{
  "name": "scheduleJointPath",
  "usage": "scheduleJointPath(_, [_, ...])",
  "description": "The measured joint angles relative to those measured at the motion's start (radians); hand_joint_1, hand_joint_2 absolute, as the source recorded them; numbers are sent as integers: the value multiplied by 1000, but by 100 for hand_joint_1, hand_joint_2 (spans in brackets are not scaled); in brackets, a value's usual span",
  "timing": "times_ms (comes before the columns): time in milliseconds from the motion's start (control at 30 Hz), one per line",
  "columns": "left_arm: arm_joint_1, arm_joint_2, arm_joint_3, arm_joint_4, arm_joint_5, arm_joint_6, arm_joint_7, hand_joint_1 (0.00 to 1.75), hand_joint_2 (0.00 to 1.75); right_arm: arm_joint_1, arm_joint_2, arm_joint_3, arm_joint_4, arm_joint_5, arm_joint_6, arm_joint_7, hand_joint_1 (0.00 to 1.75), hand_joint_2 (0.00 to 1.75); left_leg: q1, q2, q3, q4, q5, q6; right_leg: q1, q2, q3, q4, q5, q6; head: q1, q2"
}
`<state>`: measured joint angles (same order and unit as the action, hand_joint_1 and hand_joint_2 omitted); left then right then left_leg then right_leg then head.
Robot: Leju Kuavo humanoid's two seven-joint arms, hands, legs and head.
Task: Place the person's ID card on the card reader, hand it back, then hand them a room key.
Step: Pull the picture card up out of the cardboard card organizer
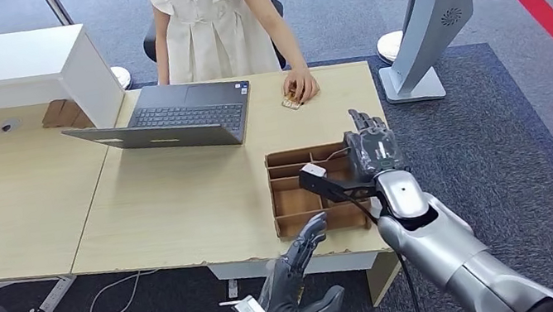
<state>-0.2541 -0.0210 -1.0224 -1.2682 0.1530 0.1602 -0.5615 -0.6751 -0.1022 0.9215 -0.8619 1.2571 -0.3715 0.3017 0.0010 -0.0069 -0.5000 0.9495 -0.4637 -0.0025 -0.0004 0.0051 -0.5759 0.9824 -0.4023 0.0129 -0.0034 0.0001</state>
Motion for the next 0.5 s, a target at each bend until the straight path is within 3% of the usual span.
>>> scheduleJointPath(267, [-4,0,-9,5,5,10,4,0,175,0,-6,6,7,1,-32,13,175,175,0,0,0,0,0,0,0,0,0,0,0,0,0,0])
scheduleJointPath(500, [-7,0,-14,8,12,21,4,0,175,-1,-6,6,2,19,-125,31,175,175,0,0,0,0,0,0,0,0,0,0,0,0,0,0])
